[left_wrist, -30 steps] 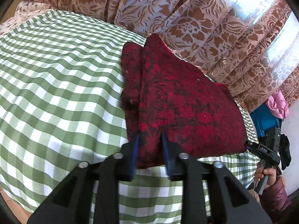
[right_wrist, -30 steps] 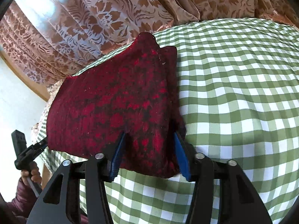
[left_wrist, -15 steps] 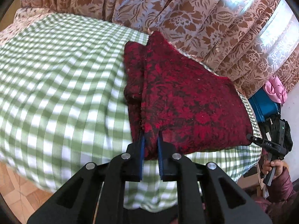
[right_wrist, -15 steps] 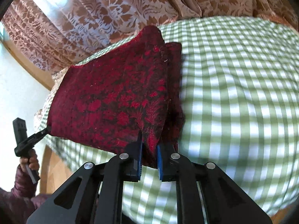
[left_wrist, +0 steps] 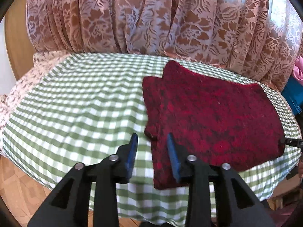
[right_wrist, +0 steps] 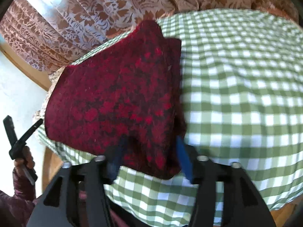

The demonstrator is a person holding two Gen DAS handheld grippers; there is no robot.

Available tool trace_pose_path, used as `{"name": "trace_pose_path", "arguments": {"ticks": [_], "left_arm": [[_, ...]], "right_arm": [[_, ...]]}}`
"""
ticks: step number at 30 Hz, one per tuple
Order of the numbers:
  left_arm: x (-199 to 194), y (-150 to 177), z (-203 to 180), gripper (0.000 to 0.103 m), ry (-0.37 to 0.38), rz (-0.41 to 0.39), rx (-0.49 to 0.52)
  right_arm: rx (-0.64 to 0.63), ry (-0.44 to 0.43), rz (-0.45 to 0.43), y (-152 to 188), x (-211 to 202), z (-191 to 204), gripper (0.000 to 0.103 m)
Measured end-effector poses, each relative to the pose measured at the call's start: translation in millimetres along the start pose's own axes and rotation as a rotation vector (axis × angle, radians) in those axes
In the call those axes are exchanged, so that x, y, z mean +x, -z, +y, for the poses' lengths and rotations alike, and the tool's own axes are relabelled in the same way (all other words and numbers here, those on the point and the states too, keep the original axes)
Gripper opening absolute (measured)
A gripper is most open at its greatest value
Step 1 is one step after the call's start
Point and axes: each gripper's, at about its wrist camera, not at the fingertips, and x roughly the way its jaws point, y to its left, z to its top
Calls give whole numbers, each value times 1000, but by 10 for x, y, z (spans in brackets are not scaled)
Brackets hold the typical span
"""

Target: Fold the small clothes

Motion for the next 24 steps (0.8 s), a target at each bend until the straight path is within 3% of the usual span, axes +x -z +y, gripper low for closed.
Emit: {"name": "trace_pose_path", "arguments": {"ticks": [8, 24], "left_arm": [[34, -148, 43, 45, -61, -29, -7], [213, -378, 11, 59, -85, -39, 12]], "right_arm": [[-7, 39, -78, -363, -66, 69, 57], [-10, 99, -151, -1063, 315, 288, 57]]}}
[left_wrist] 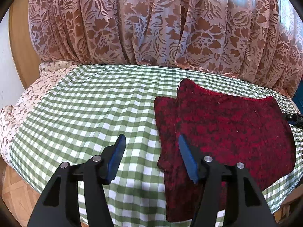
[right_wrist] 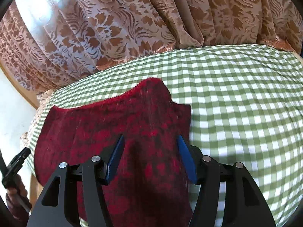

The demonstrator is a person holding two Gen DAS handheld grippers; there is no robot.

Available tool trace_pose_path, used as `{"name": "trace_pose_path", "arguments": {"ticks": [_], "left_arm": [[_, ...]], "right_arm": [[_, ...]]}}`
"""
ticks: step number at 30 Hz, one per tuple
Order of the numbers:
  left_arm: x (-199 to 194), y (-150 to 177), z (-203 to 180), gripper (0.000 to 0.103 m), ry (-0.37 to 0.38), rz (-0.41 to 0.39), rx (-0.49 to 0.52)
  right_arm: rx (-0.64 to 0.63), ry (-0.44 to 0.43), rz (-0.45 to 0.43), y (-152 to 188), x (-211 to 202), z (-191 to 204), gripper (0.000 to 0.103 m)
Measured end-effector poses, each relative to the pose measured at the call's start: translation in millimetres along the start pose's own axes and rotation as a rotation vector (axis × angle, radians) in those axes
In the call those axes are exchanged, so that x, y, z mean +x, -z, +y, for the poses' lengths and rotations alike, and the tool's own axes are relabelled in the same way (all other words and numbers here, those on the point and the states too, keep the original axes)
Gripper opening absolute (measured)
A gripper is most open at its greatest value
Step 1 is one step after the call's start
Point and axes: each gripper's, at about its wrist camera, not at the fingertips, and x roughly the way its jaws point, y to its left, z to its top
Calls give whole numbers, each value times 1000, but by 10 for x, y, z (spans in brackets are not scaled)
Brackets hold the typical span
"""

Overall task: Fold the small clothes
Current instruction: 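Open both grippers and lay the folded top flat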

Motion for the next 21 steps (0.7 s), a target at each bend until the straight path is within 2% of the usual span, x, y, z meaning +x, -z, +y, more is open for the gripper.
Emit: {"name": "trace_pose_path", "arguments": {"ticks": [8, 16, 18, 20, 21], "left_arm": [[191, -181, -81, 62, 20, 6, 15], [458, -386, -144, 62, 73, 33, -1], [552, -427, -162, 62, 87, 49, -9], [672, -459, -181, 56, 110, 70, -20], [751, -478, -191, 41, 134, 87, -30]], "right_arm": [[27, 21, 10, -159, 236, -54, 57], [24, 10, 20, -207, 385, -37, 57], [17, 13, 19, -217, 409, -37, 53], [8, 21, 18, -227, 428, -36, 43], [4, 23, 16, -231, 433, -38, 39]]}}
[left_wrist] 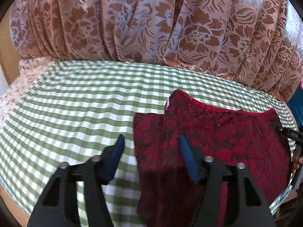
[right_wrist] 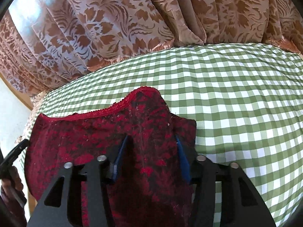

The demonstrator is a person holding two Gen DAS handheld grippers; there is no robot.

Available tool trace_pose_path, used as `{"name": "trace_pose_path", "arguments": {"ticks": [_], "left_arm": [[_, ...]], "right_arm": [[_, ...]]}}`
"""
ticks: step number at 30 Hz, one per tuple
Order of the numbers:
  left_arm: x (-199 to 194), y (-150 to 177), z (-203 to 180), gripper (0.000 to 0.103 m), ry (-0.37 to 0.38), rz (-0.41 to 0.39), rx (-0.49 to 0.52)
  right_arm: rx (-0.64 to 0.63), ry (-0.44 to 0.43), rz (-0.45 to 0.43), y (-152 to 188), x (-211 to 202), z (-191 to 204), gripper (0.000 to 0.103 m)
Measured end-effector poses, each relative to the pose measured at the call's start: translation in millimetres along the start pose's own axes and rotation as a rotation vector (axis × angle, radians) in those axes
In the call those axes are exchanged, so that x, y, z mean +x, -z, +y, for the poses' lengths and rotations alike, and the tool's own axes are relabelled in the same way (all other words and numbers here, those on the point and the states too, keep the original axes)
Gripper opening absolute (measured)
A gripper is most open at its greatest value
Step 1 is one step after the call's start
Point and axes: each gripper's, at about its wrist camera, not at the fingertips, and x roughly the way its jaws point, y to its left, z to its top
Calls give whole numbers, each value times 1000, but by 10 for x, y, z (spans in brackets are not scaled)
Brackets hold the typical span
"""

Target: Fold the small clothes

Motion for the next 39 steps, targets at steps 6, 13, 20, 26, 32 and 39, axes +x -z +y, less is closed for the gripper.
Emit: {"name": "trace_pose_path", "arguments": {"ticks": [6, 13, 20, 26, 32, 39], "left_arm": [[276, 9, 46, 10, 6, 27, -99], [545, 81, 235, 44, 0, 84, -242], [108, 91, 264, 56, -67, -31, -251], [-444, 198, -19, 54, -1, -159, -142], [-618, 488, -621, 48, 259, -93, -16], [-311, 643, -1197, 44, 324, 27, 48]], "right_arm": [[-5, 32, -43, -73, 48, 1, 20], [40, 43, 65, -113, 432, -146, 24], [63, 6, 39, 7, 138, -234, 77], [207, -188, 55, 426, -129, -590, 79], [295, -377, 82, 892, -293, -679, 79], [274, -421, 96, 1047, -315, -524, 80]]}}
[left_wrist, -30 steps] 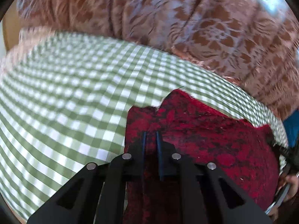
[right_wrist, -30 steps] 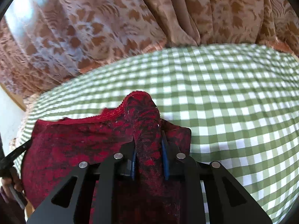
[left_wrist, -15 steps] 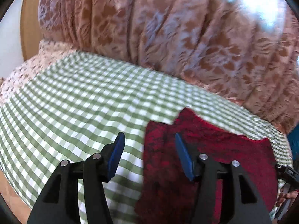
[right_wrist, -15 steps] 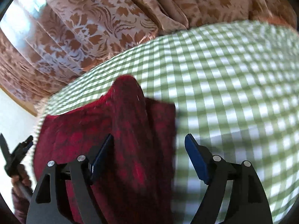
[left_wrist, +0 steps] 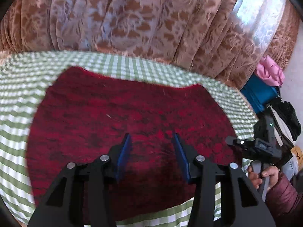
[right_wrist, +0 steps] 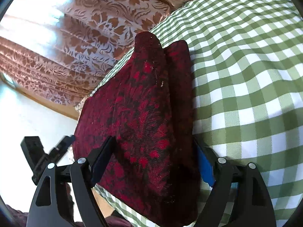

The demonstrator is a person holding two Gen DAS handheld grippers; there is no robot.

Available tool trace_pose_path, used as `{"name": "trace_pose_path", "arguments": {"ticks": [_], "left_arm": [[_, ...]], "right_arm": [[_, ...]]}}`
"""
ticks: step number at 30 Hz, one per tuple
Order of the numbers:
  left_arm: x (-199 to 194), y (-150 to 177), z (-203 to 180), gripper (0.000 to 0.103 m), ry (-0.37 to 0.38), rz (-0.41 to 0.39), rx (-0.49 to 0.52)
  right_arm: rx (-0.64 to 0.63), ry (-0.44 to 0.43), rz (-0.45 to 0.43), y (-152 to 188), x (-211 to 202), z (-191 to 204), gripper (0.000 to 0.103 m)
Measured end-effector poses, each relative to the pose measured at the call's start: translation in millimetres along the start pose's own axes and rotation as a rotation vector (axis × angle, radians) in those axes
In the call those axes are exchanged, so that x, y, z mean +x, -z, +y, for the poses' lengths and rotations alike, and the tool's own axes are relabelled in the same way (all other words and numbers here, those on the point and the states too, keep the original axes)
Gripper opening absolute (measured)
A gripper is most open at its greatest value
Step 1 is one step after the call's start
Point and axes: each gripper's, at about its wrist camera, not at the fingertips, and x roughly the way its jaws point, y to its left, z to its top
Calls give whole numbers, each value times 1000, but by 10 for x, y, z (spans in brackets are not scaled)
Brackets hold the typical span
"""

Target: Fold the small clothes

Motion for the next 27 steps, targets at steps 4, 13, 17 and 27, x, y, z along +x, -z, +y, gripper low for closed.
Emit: {"name": "trace_pose_path", "arguments": {"ticks": [4, 13, 17, 27], "left_arm": [[218, 56, -79, 44, -62, 42, 15], [299, 71, 42, 45, -38, 54, -32], [317, 83, 90, 44, -17, 48, -51], [296, 93, 329, 32, 75, 20, -159]], "right_arm": [[-33, 14, 15, -16, 47, 60, 68], [-66, -100, 29, -139, -56, 370, 40], [-121, -152, 10, -222, -139, 760, 35], [-365, -160, 65, -328, 401, 2121, 30]]}}
